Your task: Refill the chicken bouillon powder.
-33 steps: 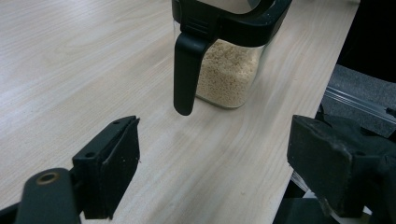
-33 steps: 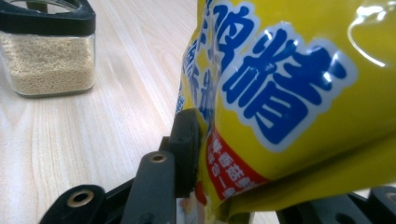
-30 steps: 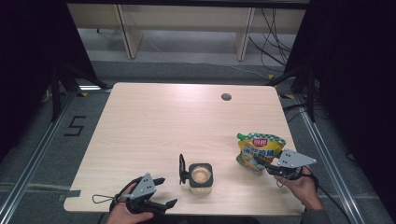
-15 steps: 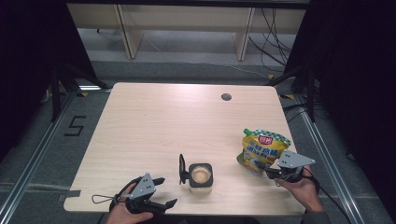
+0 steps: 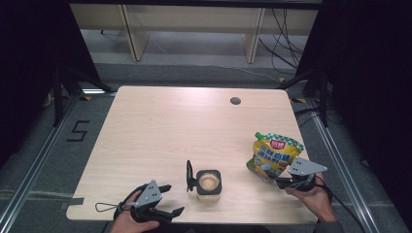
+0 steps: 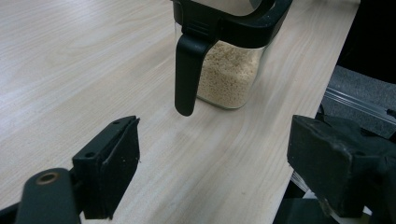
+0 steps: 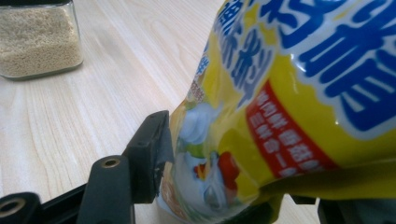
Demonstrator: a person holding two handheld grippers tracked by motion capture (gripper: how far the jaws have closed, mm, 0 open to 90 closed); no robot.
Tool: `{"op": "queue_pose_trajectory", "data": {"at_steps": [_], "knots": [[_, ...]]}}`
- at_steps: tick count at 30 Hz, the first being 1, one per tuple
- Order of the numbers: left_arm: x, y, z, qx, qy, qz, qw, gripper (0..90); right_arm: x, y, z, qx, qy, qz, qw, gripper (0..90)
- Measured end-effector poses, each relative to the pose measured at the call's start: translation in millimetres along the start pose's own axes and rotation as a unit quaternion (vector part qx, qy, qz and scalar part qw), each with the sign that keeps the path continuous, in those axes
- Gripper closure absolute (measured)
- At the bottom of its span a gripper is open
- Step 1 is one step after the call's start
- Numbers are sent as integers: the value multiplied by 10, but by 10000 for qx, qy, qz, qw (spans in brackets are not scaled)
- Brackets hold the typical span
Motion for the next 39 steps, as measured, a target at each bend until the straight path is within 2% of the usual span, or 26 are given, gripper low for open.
{"op": "queue_pose_trajectory", "data": {"at_steps": [2,6,8,9,12,13,14,15,16,18,19,20,21,22,24,25,26,27,29,30,32,33,34,36,38,39], "knots": [[1,1,-1,11,4,0,10000,167,-2,-6,-8,-91,6,-83,9999,394],[2,0,0,29,16,10,10000,167,33,1,-16,-232,-37,-42,9997,367],[4,-5,-4,55,2,39,10000,167,64,5,-31,-316,-63,-131,9994,346],[1,9,-5,189,30,51,9998,167,91,10,-42,-362,-79,-118,9992,333],[13,-10,1,94,21,72,9999,167,166,-15,-78,-700,-230,-287,9969,312],[12,-4,-2,177,30,76,9998,167,192,-2,-86,-823,-292,-451,9952,285],[14,-13,0,137,38,81,9999,167,208,-31,-84,-1080,-295,-511,9924,272],[15,-6,-1,205,32,60,9998,167,234,-42,-76,-1144,-213,-459,9921,282],[16,-11,2,175,50,91,9998,167,251,-87,-69,-1315,-214,-473,9900,285],[21,-14,5,189,60,107,9997,167,272,-98,-61,-1122,-215,-525,9921,281],[26,-20,5,159,48,103,9998,168,287,-139,-63,-1250,-337,-574,9899,281],[27,-33,12,45,57,86,9999,167,293,-129,-72,-1160,-399,-645,9904,280],[31,-32,13,57,68,101,9999,168,306,-144,-85,-1225,-477,-715,9887,280],[32,-30,14,91,75,128,9998,168,321,-191,-91,-1434,-544,-724,9855,280],[30,-41,17,61,54,91,9999,167,343,-213,-109,-1431,-593,-748,9851,275],[19,-36,17,194,93,121,9997,167,354,-242,-112,-1512,-623,-769,9835,272],[22,-41,22,176,63,123,9997,168,363,-243,-117,-1440,-631,-764,9846,272],[18,-44,26,162,67,109,9998,169,373,-273,-113,-1538,-635,-738,9833,270],[16,-43,29,164,82,126,9998,169,397,-320,-109,-1547,-677,-770,9826,267],[19,-46,31,170,71,101,9998,169,400,-322,-107,-1451,-656,-781,9841,267],[14,-59,42,147,138,113,9997,169,413,-378,-104,-1591,-708,-824,9813,267],[20,-48,39,312,117,172,9993,169,418,-365,-114,-1411,-726,-820,9839,267],[27,-68,48,197,113,157,9996,170,423,-377,-120,-1384,-744,-815,9842,266],[35,-71,51,309,104,221,9992,170,430,-410,-133,-1462,-778,-783,9831,265],[38,-89,75,217,166,177,9995,170,432,-429,-144,-1425,-755,-822,9835,265],[40,-78,84,317,203,205,9991,170,444,-445,-149,-1423,-814,-860,9827,264]]}}
Point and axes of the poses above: each handheld gripper's, and its own axes: x roughly backward along the jaws, z roughly out of its top, y roughly to its right, the point moved 5 cm from there along -x, roughly forward along the jaws, and after that the axes turned 4 degrees about y, right-handed, at the moved point
